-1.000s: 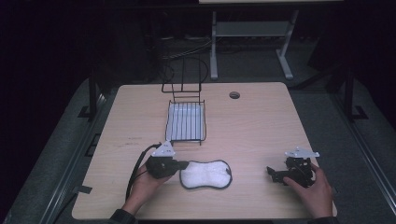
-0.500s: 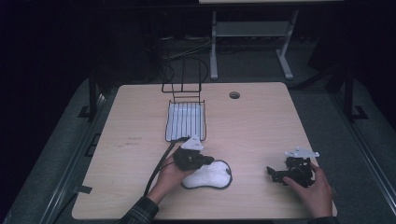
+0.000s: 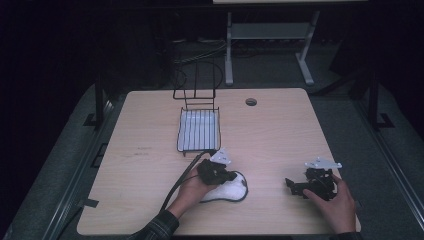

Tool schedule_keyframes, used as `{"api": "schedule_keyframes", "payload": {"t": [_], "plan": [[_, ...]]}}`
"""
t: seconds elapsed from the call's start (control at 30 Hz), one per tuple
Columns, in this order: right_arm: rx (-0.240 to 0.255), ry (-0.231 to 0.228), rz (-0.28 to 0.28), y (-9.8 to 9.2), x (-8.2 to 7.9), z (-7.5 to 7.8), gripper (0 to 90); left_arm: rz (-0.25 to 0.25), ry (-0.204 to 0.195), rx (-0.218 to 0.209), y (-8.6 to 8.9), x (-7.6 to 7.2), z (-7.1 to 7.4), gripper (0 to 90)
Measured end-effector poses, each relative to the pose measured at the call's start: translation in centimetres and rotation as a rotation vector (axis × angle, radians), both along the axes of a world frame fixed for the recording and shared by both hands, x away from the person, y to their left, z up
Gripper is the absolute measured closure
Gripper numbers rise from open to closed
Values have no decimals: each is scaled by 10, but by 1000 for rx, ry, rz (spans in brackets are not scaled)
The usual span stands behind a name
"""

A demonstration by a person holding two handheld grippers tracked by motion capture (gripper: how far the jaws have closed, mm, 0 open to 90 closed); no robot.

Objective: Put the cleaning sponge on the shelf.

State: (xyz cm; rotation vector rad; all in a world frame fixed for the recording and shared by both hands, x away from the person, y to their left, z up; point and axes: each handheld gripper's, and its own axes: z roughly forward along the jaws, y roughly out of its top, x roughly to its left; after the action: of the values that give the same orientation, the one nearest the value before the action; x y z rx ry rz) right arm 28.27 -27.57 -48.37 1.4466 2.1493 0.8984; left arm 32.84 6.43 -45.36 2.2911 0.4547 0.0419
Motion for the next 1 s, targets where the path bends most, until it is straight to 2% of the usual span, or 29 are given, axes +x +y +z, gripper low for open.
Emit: {"api": "schedule_keyframes", "payload": {"t": [0.17, 0.5, 1.0], "plan": [[0, 0, -1, 0, 0, 0, 2, 10, -3, 9, 6, 3, 0, 900], [0, 0, -1, 0, 0, 0, 2, 64, 10, 9, 19, 6, 1, 900], [0, 0, -1, 0, 0, 0, 2, 164, 5, 34, 55, 8, 3, 900]]}}
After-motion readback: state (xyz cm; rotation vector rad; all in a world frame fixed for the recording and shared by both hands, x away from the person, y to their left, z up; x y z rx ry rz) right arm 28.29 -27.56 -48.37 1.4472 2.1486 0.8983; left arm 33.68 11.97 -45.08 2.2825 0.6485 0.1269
